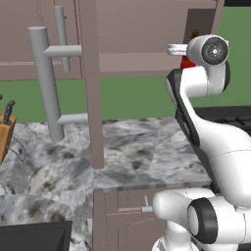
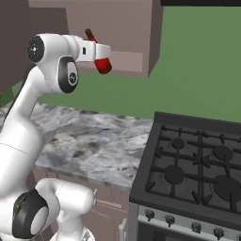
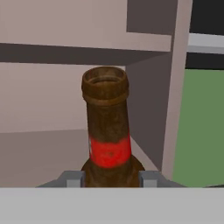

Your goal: Sort all alcoholic drinks to one cabinet, and non-alcoholic drinks to the other.

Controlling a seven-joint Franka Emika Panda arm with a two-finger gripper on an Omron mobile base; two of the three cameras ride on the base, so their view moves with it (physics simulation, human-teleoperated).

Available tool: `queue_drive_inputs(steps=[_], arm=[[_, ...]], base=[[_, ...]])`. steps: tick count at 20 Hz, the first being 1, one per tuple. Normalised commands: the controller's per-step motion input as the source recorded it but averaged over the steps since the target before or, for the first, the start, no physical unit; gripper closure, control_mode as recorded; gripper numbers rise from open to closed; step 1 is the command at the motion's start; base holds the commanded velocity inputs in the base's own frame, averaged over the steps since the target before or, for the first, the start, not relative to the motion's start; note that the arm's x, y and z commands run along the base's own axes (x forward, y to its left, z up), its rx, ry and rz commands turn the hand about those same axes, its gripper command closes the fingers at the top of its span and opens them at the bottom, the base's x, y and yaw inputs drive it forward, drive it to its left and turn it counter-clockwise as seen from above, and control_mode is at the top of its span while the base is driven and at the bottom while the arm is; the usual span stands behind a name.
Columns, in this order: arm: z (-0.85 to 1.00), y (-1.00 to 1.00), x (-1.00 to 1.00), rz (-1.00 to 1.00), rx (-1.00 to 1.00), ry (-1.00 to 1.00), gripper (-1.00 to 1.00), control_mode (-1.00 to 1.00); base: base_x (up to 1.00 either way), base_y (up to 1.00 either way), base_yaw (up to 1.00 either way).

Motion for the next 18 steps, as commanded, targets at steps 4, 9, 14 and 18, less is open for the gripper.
queue_drive_inputs(steps=[4,9,14,18], arm=[[0.00,-0.06,0.35,0.00,0.00,0.00,1.00,-1.00],[0.00,-0.09,0.32,0.00,0.00,0.00,1.00,-1.00],[0.00,-0.08,0.31,0.00,0.00,0.00,1.00,-1.00],[0.00,-0.06,0.30,0.00,0.00,0.00,1.00,-1.00]], base=[[0.00,0.00,0.00],[0.00,0.00,0.00],[0.00,0.00,0.00],[0.00,0.00,0.00]])
